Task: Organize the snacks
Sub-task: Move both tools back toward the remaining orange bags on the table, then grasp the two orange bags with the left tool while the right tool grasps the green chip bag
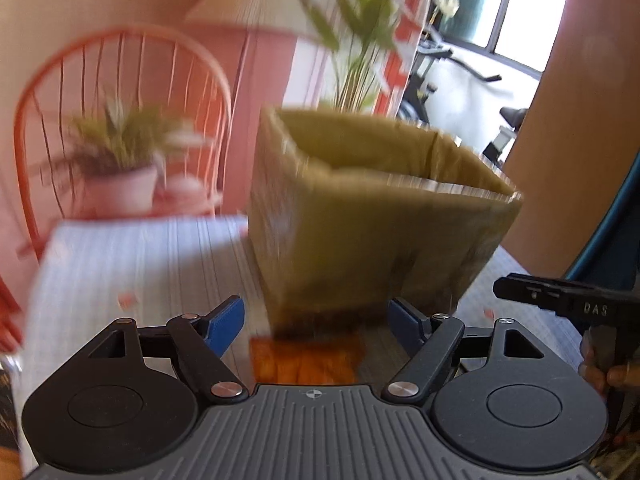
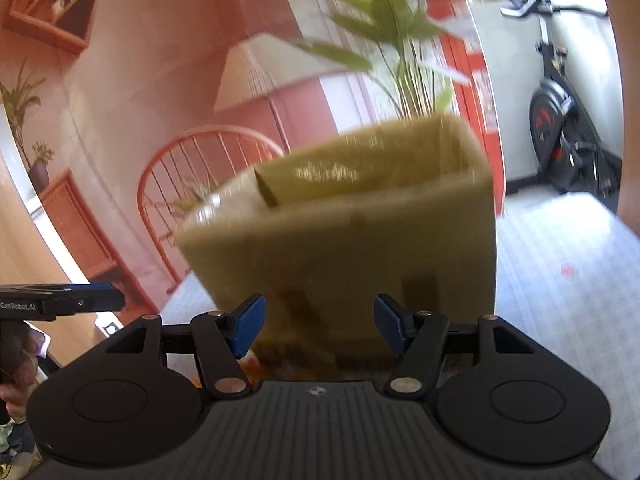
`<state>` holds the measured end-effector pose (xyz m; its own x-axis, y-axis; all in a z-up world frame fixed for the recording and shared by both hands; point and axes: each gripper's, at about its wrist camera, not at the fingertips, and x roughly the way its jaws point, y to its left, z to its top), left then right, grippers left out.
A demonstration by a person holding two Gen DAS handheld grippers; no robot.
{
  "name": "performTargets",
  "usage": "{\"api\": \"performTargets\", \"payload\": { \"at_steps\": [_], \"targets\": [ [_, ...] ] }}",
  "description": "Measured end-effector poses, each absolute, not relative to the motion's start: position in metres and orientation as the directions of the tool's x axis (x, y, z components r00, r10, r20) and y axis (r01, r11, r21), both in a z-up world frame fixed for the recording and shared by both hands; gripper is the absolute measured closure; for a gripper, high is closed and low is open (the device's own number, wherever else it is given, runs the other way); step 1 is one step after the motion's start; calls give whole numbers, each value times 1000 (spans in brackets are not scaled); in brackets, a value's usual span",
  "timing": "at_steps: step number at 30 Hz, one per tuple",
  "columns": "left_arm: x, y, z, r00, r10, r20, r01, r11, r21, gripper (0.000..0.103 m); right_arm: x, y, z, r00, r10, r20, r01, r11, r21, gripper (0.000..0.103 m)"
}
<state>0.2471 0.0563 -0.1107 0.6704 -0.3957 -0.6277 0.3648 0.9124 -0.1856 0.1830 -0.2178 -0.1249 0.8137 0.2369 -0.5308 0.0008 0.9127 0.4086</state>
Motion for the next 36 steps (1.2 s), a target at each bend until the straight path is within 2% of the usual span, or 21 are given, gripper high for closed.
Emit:
{"api": "performTargets", "payload": {
  "at_steps": [4,9,17,26,32,36],
  "targets": [
    [251,60,-133,644,-408,-647,349,910,-225,22,169,-207,-146,781,231,-581,30,915,403,39],
    [250,61,-140,637,-422,-645,384,899,-209,22,148,-195,-157,753,218,-621,65,915,399,39],
    [229,70,-155,636,-440,-634,398,891,-219,22,125,-162,-149,743,220,-632,53,922,383,39],
    [217,88,-169,665,-423,-615,365,903,-227,22,125,-127,-169,644,162,-748,99,951,292,39],
    [215,92,-171,681,-424,-597,355,904,-237,22,133,-133,-189,589,126,-798,180,942,282,35],
    [221,91,-173,675,-423,-604,345,905,-248,22,141,-130,-196,583,125,-803,172,947,272,25]
  ]
}}
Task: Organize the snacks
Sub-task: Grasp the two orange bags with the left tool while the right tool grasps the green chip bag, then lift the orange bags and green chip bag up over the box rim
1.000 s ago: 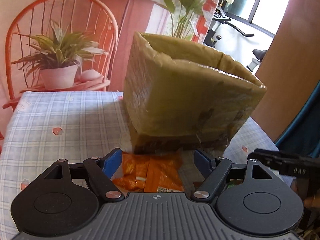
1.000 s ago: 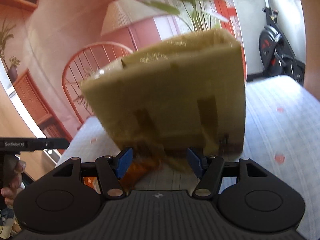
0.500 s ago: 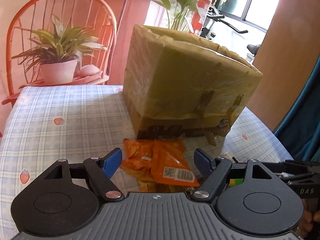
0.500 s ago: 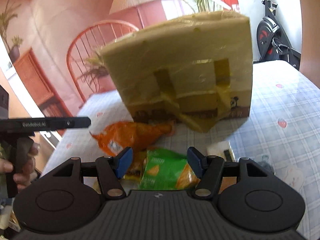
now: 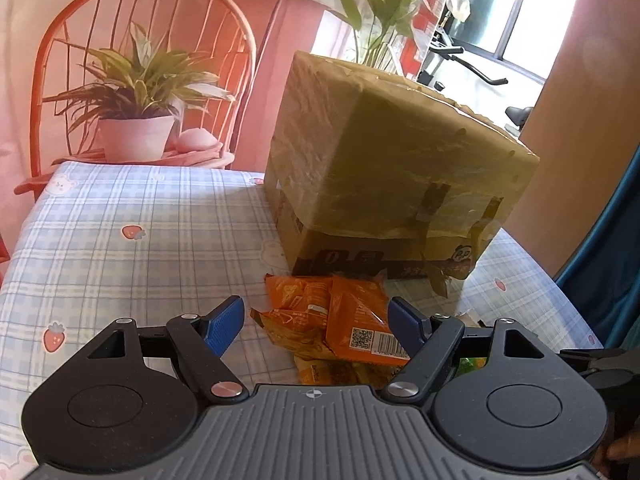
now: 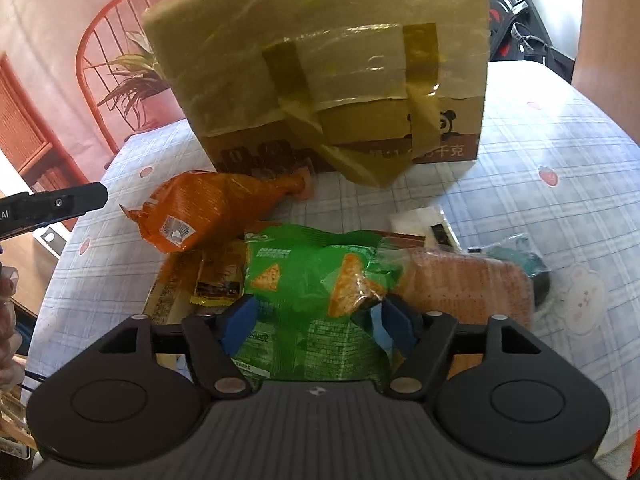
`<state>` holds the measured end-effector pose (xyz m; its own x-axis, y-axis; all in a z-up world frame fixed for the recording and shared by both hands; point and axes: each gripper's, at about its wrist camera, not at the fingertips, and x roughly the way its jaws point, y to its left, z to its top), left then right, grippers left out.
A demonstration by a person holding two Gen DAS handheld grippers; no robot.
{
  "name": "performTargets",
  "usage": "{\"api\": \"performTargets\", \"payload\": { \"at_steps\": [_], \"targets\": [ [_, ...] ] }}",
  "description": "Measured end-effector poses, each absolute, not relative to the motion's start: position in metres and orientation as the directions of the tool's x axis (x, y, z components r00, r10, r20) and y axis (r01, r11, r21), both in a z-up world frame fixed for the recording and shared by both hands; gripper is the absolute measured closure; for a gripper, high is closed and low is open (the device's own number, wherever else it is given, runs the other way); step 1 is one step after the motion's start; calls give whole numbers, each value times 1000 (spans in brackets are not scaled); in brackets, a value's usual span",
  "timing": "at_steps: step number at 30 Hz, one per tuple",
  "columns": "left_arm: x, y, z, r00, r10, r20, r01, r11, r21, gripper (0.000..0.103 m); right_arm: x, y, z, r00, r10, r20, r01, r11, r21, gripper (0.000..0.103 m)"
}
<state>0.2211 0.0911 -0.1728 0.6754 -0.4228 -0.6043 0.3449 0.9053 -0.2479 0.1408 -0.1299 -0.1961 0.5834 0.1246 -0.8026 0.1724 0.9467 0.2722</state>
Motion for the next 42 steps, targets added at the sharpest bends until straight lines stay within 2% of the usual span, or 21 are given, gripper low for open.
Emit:
{"api": "performTargets", "payload": {
  "at_steps": [4,7,11,13,15,20,22,31,33,34,38,42],
  "targets": [
    [231,88,-176,655,-438,-615,345,898,-271,21,148,-124,-203,577,121,-808,151,956,251,15],
    [242,82,-180,642,-435,-632,346,899,-268,19,153,-127,-208,589,129,-798,144,955,261,14],
    [260,71,-187,605,-454,-653,350,889,-294,19,151,-130,-211,621,139,-772,121,955,270,22],
    [268,64,-192,595,-437,-674,346,897,-276,19,149,-132,-212,635,133,-761,121,956,269,29],
    [275,58,-197,586,-424,-691,347,902,-258,19,147,-134,-211,645,138,-752,116,954,275,32],
    [290,51,-211,553,-402,-730,319,911,-261,18,144,-136,-213,654,160,-740,100,951,293,33],
    [293,50,-214,549,-406,-730,315,910,-270,12,144,-137,-214,655,168,-737,95,949,301,33],
    [299,39,-221,527,-398,-751,338,909,-245,10,147,-139,-218,653,206,-729,86,936,341,32],
    [298,37,-221,528,-383,-758,346,912,-219,13,146,-140,-218,653,208,-728,86,935,344,32],
    [297,35,-221,529,-375,-761,353,913,-205,21,146,-140,-218,653,209,-728,86,934,345,32],
    [291,34,-216,548,-372,-749,367,912,-185,31,146,-139,-218,653,212,-727,86,933,349,32],
    [283,39,-209,583,-366,-726,363,916,-170,34,146,-138,-218,651,214,-728,86,932,351,31]
  ]
}}
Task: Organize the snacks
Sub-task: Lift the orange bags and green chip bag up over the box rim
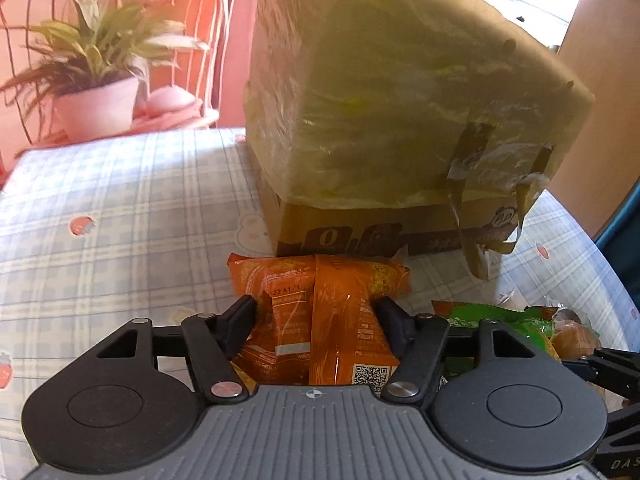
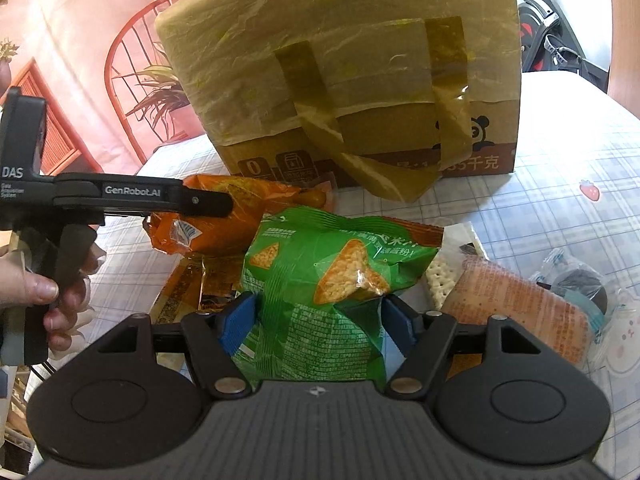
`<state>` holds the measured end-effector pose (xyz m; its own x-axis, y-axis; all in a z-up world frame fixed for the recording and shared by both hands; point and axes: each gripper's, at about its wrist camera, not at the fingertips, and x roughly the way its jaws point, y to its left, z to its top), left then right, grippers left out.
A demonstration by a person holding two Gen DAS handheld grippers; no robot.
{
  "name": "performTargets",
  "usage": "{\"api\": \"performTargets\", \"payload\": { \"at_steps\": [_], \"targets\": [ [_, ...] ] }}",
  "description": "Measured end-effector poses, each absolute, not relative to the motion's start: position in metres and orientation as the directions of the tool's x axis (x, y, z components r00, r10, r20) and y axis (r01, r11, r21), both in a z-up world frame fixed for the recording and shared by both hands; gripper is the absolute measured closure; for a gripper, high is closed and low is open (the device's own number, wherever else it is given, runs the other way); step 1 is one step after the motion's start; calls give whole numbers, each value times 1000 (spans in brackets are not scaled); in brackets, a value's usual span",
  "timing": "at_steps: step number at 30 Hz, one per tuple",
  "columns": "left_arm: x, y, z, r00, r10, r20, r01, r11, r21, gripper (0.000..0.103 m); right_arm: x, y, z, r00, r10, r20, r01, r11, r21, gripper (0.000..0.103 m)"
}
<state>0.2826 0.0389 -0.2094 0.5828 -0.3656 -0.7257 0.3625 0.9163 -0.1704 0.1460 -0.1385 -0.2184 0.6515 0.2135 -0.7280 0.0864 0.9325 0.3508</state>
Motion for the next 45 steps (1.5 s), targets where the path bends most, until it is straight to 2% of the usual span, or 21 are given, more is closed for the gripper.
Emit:
{"api": "performTargets", "payload": {
  "at_steps": [7,14,17,19,21,35,45],
  "targets": [
    [261,48,-180,643,-393,-658,386,908,-166,34,152,-134,-220,639,218,-738,74,937,341,25],
    [233,52,-161,724,-365,-585,348,926,-147,34,161,-128,-222,653,204,-730,55,948,314,21],
    [217,57,-159,766,-338,-547,290,941,-176,34,160,-128,-223,670,194,-717,43,953,299,28],
    [206,61,-160,786,-325,-526,245,945,-218,34,157,-130,-223,684,199,-702,36,952,305,37],
    [199,65,-162,796,-315,-517,209,944,-254,34,154,-132,-222,695,199,-691,34,951,307,39],
    [167,70,-158,840,-252,-480,133,954,-268,34,130,-141,-210,784,242,-572,-6,924,383,43],
    [158,62,-142,875,-246,-417,156,959,-238,34,124,-148,-187,842,227,-489,-42,932,360,44]
  ]
}}
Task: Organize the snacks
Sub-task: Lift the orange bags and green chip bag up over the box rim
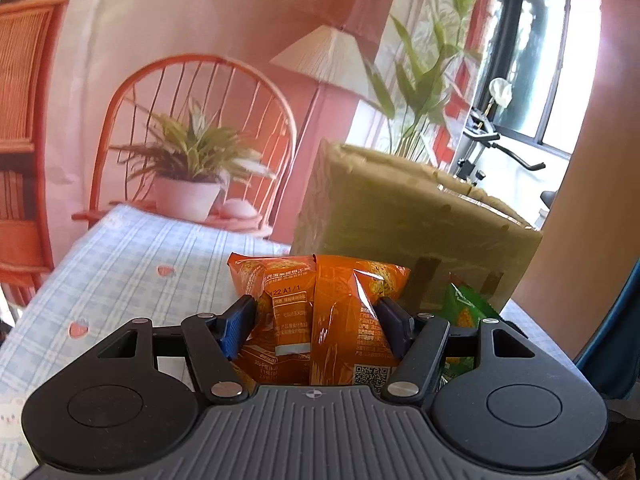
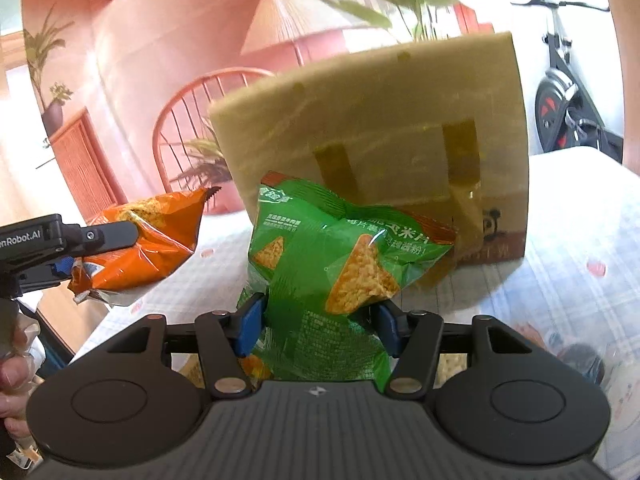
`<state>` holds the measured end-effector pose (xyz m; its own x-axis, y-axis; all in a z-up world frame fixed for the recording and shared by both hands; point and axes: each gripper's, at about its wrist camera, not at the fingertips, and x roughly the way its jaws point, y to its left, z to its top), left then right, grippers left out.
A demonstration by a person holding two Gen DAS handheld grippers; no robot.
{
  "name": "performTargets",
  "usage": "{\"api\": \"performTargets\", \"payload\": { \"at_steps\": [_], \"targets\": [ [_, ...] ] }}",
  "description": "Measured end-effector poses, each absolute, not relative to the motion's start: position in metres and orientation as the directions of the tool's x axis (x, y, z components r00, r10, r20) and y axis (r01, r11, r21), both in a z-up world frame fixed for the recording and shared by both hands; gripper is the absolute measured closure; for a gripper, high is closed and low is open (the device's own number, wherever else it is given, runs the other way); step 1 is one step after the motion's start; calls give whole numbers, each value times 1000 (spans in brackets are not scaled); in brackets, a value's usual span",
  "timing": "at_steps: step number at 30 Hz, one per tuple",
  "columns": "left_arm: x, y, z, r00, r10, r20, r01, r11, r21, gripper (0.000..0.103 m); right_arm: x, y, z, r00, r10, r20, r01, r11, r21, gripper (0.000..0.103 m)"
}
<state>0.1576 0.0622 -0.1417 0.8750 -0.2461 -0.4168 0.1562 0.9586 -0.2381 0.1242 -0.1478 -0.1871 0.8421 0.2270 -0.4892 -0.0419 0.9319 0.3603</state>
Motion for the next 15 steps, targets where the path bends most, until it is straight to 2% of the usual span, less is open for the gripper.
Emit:
{"api": "performTargets", "payload": {
  "at_steps": [8,15],
  "targets": [
    [154,56,-124,900,-241,-364,171,962,-213,34,128,-158,-172,878,217,-427,-59,934,353,44],
    [156,44,-91,923,-267,-277,227,960,-166,34,132,-175,-141,919,198,-340,-63,926,371,44]
  ]
}}
